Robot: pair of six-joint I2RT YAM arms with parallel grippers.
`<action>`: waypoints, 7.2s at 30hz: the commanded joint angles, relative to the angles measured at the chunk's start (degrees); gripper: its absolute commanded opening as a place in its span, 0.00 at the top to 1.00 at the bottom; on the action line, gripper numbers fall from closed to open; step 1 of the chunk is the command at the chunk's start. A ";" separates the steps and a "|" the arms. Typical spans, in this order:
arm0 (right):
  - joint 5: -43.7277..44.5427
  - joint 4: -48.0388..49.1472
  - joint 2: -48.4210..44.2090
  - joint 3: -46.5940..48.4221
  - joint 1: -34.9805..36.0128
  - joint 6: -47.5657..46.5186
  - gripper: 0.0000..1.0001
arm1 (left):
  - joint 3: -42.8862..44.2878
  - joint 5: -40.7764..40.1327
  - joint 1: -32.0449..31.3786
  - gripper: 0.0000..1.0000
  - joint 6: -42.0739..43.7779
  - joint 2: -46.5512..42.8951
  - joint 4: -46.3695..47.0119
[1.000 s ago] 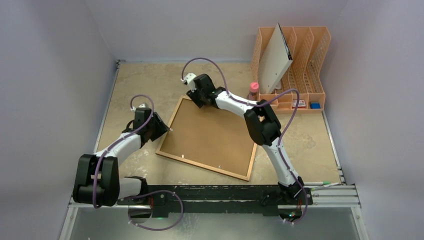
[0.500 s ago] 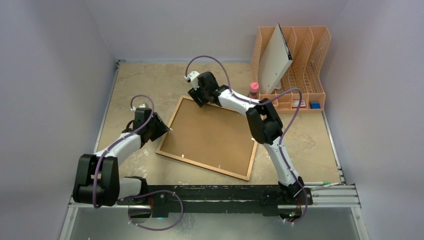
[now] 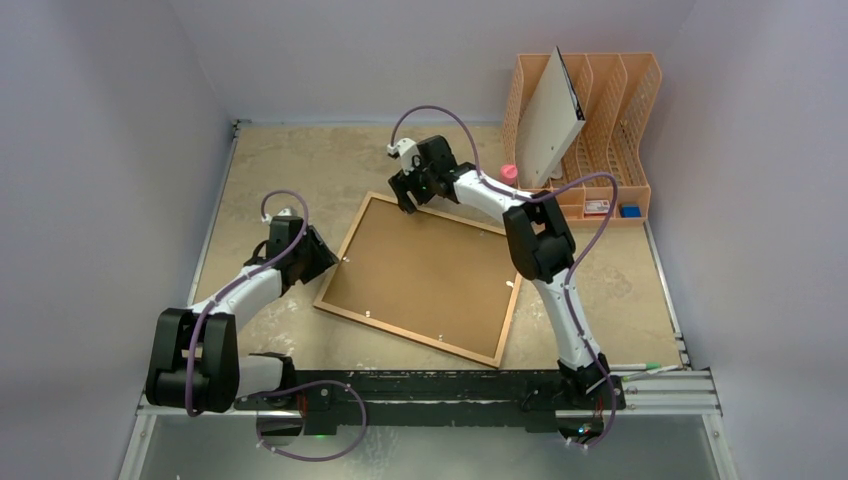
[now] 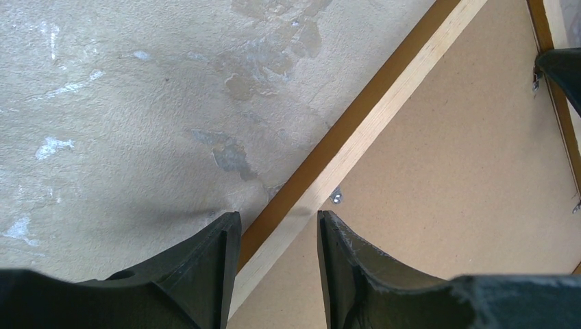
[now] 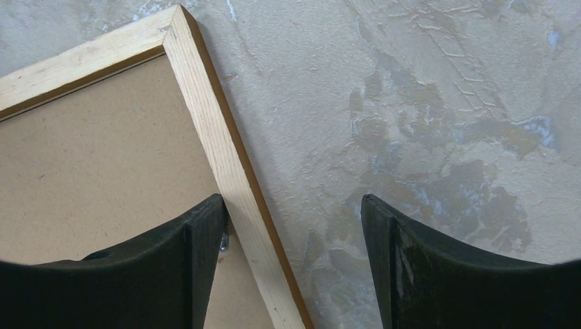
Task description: Put the photo into the frame
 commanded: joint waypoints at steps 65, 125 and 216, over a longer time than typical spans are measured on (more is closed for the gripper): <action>5.29 -0.95 -6.52 -5.17 0.68 9.15 0.20 | -0.24 -0.99 -0.31 0.53 0.55 -1.32 0.74; 10.51 -5.73 -0.02 -0.66 2.32 9.35 0.54 | -0.35 -1.73 -0.27 0.53 0.55 -0.84 0.47; 38.05 -9.81 -68.58 -65.97 -12.15 57.12 0.11 | 4.05 -5.92 -0.26 0.46 -4.59 -17.27 -27.16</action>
